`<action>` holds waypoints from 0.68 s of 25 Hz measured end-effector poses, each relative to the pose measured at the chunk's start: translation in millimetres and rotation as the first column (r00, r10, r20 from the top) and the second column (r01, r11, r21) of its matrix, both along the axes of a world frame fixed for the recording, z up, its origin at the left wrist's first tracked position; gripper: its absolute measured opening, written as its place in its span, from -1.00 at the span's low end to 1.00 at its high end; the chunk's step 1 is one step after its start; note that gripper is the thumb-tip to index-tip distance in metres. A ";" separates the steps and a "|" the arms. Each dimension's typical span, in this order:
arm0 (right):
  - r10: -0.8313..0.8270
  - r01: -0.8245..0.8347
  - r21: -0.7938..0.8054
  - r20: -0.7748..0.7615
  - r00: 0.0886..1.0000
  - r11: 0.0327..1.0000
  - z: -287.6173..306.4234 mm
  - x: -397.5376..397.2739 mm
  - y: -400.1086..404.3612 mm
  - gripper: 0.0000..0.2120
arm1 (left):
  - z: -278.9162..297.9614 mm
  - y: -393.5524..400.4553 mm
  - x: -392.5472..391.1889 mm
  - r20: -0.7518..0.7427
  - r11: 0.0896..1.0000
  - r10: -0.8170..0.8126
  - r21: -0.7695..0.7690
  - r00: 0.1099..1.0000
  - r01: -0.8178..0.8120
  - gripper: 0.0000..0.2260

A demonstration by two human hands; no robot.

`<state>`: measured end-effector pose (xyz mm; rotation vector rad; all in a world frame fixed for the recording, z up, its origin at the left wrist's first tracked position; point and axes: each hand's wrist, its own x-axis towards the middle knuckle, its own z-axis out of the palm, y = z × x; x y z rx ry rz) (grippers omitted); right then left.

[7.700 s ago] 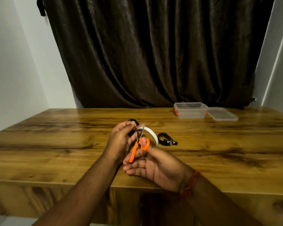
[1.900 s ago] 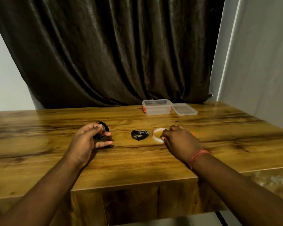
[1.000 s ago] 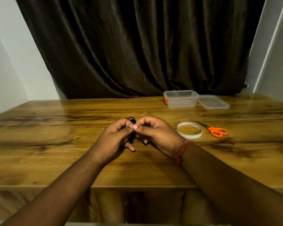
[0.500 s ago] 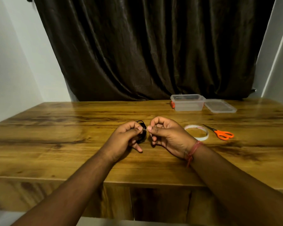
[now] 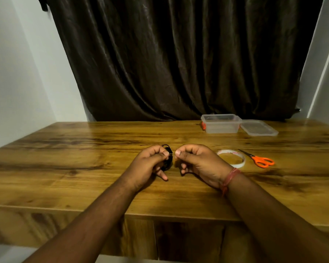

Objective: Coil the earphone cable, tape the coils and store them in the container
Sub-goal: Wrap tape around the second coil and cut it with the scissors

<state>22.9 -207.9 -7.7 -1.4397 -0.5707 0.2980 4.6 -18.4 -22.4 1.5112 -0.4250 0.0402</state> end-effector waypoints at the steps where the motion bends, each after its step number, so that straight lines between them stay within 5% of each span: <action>1: 0.013 -0.012 0.021 -0.035 0.999 1.000 0.5 0.4 -1.1 -0.87 | 0.3 -0.3 -0.1 0.003 1.000 0.004 0.002 1.000 -0.004 -0.83; 7: 0.074 -0.073 0.019 -0.097 0.992 0.997 4.1 2.5 -9.2 -0.86 | 2.6 -3.3 -3.4 -0.017 1.000 0.016 0.015 1.000 -0.016 -0.88; 13: -0.232 0.229 0.257 -0.023 0.973 0.939 3.8 6.5 -4.3 -0.88 | 3.7 -4.4 -3.8 -0.099 0.994 -0.102 -0.053 0.990 0.097 -0.76; 17: -0.277 0.254 0.154 0.149 0.949 0.955 -3.3 4.0 8.1 -0.87 | 2.2 -8.6 -3.1 -0.120 0.993 -0.114 -0.005 0.986 0.114 -0.77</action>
